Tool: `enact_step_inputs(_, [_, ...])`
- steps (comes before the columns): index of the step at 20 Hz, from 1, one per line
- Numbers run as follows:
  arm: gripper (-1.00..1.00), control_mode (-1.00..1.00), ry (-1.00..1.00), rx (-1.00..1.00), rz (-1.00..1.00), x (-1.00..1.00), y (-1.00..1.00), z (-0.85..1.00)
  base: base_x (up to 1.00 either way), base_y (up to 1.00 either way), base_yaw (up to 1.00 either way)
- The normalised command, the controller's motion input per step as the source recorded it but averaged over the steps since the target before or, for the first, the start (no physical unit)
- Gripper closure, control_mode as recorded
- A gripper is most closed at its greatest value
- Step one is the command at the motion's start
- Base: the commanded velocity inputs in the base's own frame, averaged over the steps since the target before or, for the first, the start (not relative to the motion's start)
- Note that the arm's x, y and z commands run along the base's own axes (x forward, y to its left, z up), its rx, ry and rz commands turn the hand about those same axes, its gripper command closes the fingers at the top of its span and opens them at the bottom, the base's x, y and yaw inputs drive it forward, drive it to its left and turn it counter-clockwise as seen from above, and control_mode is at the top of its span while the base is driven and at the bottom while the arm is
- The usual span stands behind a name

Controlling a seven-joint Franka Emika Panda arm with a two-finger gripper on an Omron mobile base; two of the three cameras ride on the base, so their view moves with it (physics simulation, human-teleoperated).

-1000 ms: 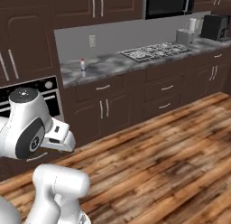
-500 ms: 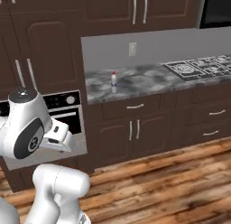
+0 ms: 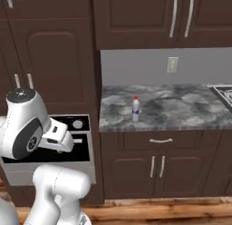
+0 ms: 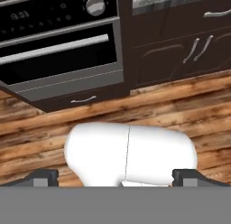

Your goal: Place the drinks on the dining counter in a tight cluster.

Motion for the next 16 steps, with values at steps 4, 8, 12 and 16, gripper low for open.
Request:
enact_step_inputs(4, [-1.0,1.0,0.0,0.0,0.0,0.0,0.0,0.0,0.13,-1.0,0.12])
enact_step_inputs(8, [-1.0,1.0,0.0,0.0,0.0,0.0,0.0,0.0,0.13,-1.0,0.06])
enact_step_inputs(12, [-1.0,1.0,0.0,0.0,0.0,0.0,0.0,0.0,0.96,-0.72,0.27])
enact_step_inputs(16, [-1.0,1.0,0.0,0.0,0.0,0.0,0.0,0.0,1.0,-0.52,0.41])
